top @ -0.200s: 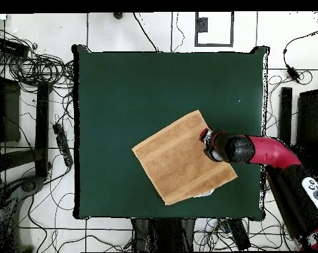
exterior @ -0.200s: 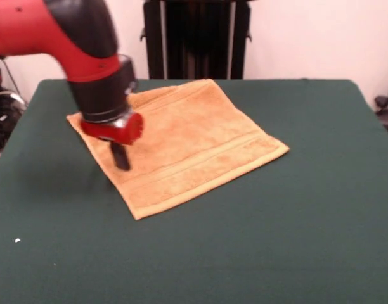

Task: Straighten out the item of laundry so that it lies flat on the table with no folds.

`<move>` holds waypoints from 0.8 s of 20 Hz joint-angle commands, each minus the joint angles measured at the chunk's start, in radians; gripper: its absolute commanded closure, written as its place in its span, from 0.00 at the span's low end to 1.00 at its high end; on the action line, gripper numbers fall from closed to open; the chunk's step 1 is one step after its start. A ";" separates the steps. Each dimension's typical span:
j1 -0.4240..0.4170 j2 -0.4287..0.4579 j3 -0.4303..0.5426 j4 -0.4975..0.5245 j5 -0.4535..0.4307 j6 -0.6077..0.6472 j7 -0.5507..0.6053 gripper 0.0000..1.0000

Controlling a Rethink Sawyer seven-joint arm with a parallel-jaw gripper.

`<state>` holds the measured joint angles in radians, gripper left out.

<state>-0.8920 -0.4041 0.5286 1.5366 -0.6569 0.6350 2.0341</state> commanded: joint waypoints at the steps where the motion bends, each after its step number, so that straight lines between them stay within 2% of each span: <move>1: 0.030 0.011 0.111 -0.117 -0.051 0.162 -0.441 1.00; 5: 0.031 0.003 0.107 -0.118 -0.049 0.168 -0.481 1.00; 9: -0.018 -0.030 0.189 -0.055 -0.072 0.084 -0.615 1.00; 11: -0.013 -0.019 0.192 -0.044 -0.065 0.099 -0.614 1.00; 16: 0.007 0.038 0.187 -0.047 -0.068 0.045 -0.569 1.00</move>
<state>-0.9293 -0.4333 0.6081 1.4696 -0.6940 0.6744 1.7541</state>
